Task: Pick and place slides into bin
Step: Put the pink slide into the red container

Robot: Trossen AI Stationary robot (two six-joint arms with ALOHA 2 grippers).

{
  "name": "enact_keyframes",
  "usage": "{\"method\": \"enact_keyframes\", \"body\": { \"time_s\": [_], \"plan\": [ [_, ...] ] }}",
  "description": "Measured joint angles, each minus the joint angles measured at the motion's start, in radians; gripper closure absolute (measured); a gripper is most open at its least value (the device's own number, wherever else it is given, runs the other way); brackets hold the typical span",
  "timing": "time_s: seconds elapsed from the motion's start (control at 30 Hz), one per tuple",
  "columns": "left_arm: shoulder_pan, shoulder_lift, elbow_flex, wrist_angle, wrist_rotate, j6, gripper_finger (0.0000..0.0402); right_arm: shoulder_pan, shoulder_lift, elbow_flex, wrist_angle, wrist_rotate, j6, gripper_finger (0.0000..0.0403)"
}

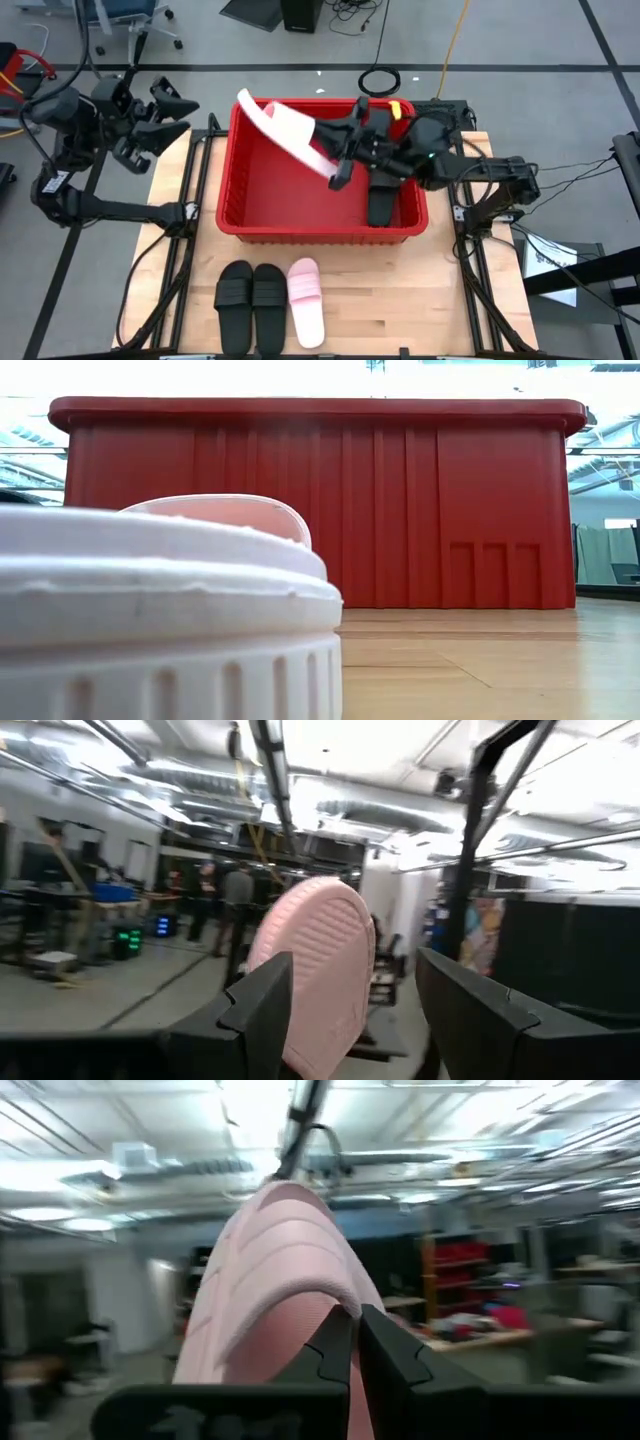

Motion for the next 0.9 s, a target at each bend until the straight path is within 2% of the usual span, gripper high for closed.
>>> {"method": "enact_keyframes", "body": {
  "time_s": [0.33, 0.57, 0.9],
  "plan": [
    [0.147, 0.003, 0.0, -0.016, 0.001, 0.005, 0.0188, 0.001, -0.001, 0.211, -0.275, 0.245, -0.161, 0.0401],
    [0.215, 0.003, 0.0, -0.015, 0.004, -0.002, 0.0188, 0.0, -0.001, 0.221, -0.363, 0.448, -0.223, 0.0401],
    [0.272, 0.003, 0.0, -0.013, 0.099, -0.029, 0.0188, -0.005, 0.007, 0.222, -0.601, 0.745, -0.228, 0.0401]
  ]
}}
